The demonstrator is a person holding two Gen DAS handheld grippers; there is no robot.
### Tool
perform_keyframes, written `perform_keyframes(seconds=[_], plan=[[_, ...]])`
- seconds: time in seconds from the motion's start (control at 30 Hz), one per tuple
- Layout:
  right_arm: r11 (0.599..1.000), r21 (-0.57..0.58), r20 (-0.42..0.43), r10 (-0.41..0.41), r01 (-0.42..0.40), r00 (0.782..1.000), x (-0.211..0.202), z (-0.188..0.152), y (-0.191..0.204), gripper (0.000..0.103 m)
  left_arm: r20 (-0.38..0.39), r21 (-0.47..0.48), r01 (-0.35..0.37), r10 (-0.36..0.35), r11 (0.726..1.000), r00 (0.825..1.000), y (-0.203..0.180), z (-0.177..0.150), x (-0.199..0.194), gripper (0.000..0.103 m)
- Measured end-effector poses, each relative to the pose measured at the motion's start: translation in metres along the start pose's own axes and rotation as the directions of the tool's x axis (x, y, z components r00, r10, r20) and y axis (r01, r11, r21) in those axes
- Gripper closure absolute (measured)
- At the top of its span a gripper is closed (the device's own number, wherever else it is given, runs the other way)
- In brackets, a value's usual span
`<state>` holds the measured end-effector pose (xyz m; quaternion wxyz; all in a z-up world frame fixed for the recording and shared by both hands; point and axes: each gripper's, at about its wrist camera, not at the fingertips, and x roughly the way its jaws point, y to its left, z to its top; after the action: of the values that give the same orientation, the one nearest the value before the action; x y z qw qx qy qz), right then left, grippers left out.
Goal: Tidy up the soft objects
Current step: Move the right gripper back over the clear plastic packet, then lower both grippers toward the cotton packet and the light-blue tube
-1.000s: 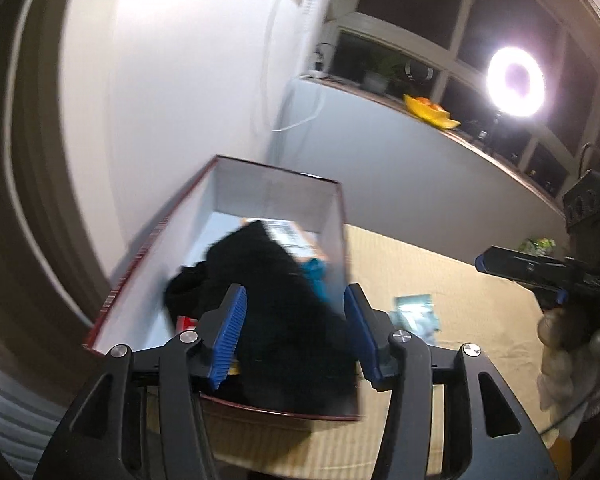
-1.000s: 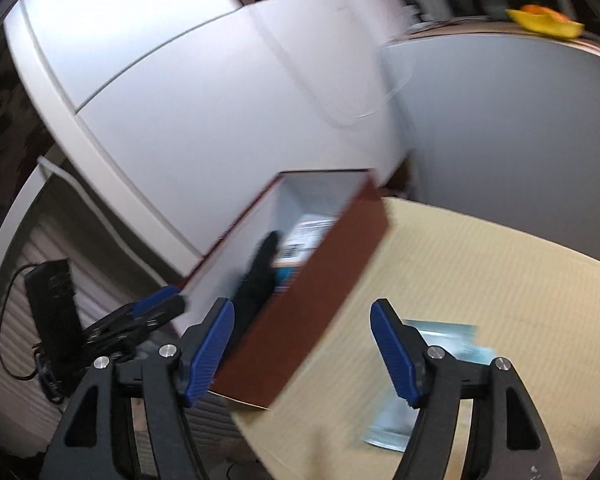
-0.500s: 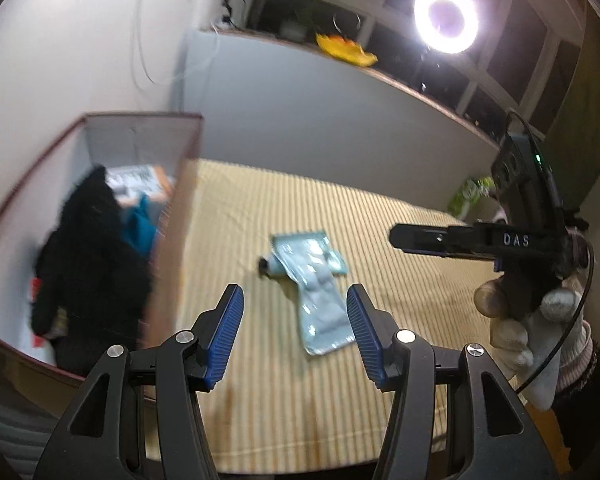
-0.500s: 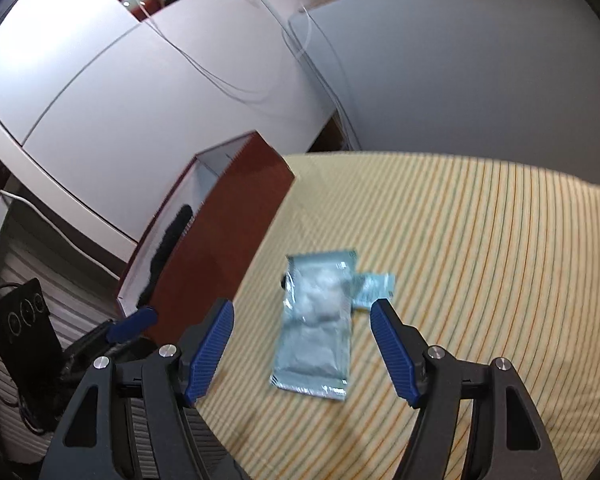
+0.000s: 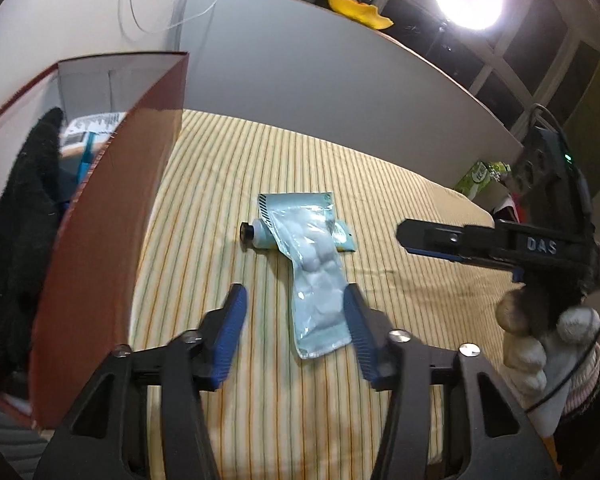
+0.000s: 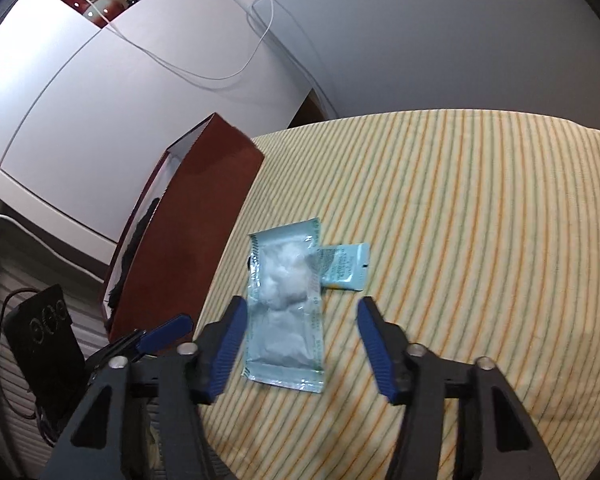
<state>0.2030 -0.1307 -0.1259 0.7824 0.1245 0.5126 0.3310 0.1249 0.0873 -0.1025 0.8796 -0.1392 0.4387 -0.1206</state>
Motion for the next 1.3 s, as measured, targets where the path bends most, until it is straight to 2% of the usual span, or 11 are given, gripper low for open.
perform_keyframes(seconds=[0.07,0.17,0.3,0.43,0.6,0.8,0.87,0.97,1.3], plan=[[1.000,0.011,0.008,-0.001,0.001,1.000,-0.004,0.000,-0.006,0.062,-0.020,-0.016,0.009,-0.009,1.000,1.000,0.000,0.002,0.007,0.077],[1.000,0.024,0.028,-0.012,0.011,1.000,-0.011,0.000,-0.013,0.064,-0.028,-0.043,-0.001,0.000,0.999,1.000,0.000,0.006,0.015,0.085],[0.999,0.034,0.038,-0.012,0.011,0.999,-0.019,-0.002,-0.021,0.064,-0.019,0.000,-0.092,0.092,0.996,0.996,-0.005,0.009,0.019,0.089],[1.000,0.023,0.040,-0.020,0.019,0.999,-0.026,-0.004,-0.026,0.064,-0.036,0.009,-0.136,0.136,0.991,0.990,-0.004,0.012,0.025,0.089],[1.000,0.029,0.044,-0.011,0.010,0.999,-0.034,-0.007,-0.034,0.064,-0.099,-0.005,-0.077,0.077,0.997,0.992,-0.004,0.013,0.041,0.089],[1.000,0.020,0.033,-0.011,0.010,0.999,-0.038,-0.011,-0.037,0.064,-0.115,0.013,-0.028,0.030,1.000,0.993,-0.022,0.012,0.049,0.089],[1.000,0.024,0.037,-0.010,0.009,0.999,-0.043,-0.014,-0.040,0.064,-0.103,-0.021,-0.010,0.008,1.000,0.995,-0.017,0.014,0.046,0.089],[1.000,0.030,0.041,-0.011,0.010,0.999,-0.048,-0.018,-0.046,0.064,-0.123,-0.059,0.013,-0.020,0.998,0.992,-0.012,0.019,0.051,0.089],[0.998,0.056,0.060,-0.027,0.024,0.998,-0.065,-0.019,-0.060,0.064,-0.184,0.058,0.109,-0.096,0.992,0.978,-0.073,0.020,0.078,0.089]])
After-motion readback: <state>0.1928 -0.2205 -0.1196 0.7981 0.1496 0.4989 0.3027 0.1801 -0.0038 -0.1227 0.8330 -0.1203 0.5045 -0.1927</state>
